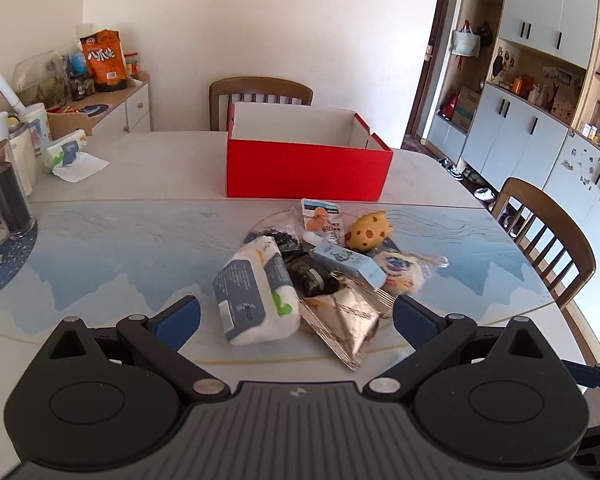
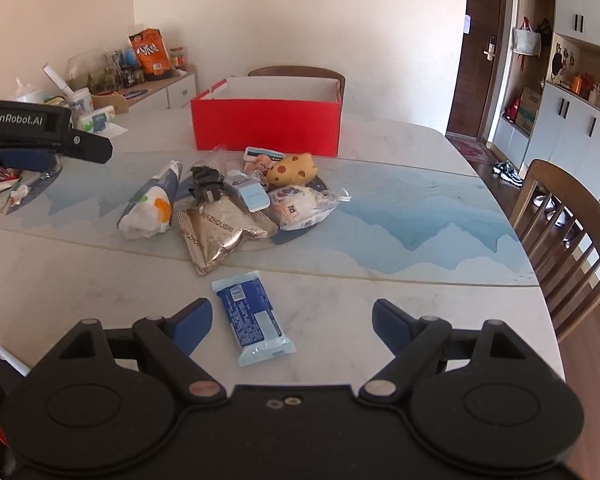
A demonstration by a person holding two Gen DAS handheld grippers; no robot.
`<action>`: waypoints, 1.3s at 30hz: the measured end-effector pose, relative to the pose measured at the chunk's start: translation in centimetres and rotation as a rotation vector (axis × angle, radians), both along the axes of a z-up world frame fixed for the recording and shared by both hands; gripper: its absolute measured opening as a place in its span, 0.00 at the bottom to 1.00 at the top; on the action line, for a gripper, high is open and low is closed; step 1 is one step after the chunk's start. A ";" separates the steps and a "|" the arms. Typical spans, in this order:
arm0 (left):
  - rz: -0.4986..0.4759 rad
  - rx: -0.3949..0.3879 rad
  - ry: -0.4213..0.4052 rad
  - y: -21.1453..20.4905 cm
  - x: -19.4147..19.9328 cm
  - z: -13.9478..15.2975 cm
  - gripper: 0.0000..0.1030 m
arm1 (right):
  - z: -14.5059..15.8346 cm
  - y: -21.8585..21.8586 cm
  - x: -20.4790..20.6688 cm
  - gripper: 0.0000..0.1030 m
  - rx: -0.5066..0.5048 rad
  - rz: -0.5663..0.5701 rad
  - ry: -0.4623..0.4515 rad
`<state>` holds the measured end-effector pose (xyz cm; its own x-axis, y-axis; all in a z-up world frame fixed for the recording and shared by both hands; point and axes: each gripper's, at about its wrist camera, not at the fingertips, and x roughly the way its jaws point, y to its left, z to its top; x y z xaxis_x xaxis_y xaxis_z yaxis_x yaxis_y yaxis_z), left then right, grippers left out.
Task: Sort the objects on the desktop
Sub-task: 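Grasp the white tissue pack with the left tool while the right tool grasps the blue wrapped bar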
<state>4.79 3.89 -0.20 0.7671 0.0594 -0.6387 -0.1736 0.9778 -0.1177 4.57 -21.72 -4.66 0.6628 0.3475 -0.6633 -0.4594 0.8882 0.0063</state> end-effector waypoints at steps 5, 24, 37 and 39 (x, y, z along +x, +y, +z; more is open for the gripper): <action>-0.015 0.008 0.041 2.4 2.7 -1.7 1.00 | -1.4 1.8 1.4 0.84 -0.007 -0.014 0.037; -0.009 -0.146 0.217 7.0 11.3 -7.2 1.00 | -6.3 5.7 5.6 0.84 -0.099 -0.012 0.156; 0.056 -0.291 0.326 9.0 13.9 -11.0 1.00 | -8.3 6.3 7.0 0.82 -0.116 0.048 0.224; 0.054 -0.297 0.333 9.2 13.9 -11.3 0.99 | -8.5 6.4 7.1 0.80 -0.118 0.047 0.231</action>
